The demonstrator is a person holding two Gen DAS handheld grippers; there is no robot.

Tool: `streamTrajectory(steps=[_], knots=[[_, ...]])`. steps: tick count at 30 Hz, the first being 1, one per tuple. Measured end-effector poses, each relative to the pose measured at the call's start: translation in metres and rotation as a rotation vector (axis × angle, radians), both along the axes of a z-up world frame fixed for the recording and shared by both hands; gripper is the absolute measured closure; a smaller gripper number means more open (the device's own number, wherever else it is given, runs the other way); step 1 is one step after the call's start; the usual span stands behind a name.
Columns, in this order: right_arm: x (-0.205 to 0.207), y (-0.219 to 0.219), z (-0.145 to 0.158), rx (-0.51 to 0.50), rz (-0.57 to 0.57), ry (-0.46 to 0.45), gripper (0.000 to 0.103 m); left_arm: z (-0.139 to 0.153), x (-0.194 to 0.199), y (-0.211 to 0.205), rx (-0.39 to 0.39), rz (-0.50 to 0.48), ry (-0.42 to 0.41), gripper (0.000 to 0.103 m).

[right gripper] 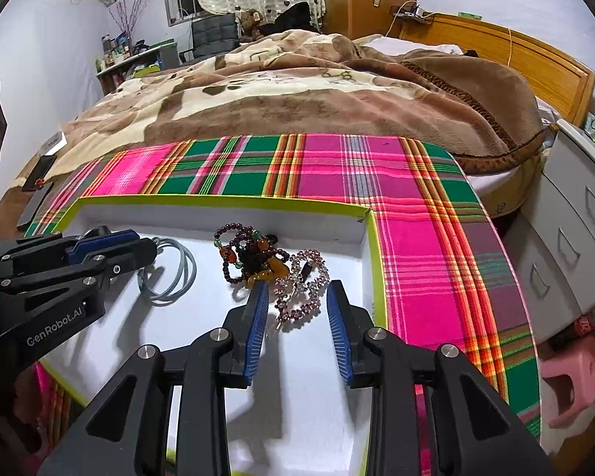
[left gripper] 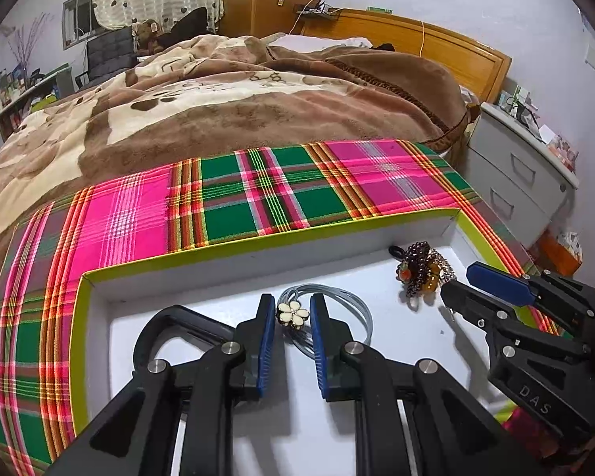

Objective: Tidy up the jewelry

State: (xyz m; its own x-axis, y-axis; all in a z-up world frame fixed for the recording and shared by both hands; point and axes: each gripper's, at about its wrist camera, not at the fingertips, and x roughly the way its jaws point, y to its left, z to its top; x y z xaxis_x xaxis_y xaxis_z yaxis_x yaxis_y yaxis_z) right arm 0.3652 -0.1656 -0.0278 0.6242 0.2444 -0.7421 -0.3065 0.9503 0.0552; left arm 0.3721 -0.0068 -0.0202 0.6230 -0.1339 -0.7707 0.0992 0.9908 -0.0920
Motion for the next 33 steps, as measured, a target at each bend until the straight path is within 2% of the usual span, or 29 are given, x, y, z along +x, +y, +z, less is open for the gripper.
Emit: streamTrajectory(steps=[9, 20, 33], knots=[[-0.035, -0.008, 0.02, 0.044, -0.001, -0.049, 0.07, 0.022, -0.033, 0.003, -0.005, -0.003, -0.067, 0.086], [-0.11, -0.009, 0.044, 0.081, 0.033, -0.117, 0.07, 0.048, -0.109, 0.01, -0.014, 0.01, -0.152, 0.086], [-0.19, -0.021, 0.047, 0.127, 0.035, -0.145, 0.07, 0.068, -0.208, 0.004, -0.009, -0.012, -0.253, 0.086]])
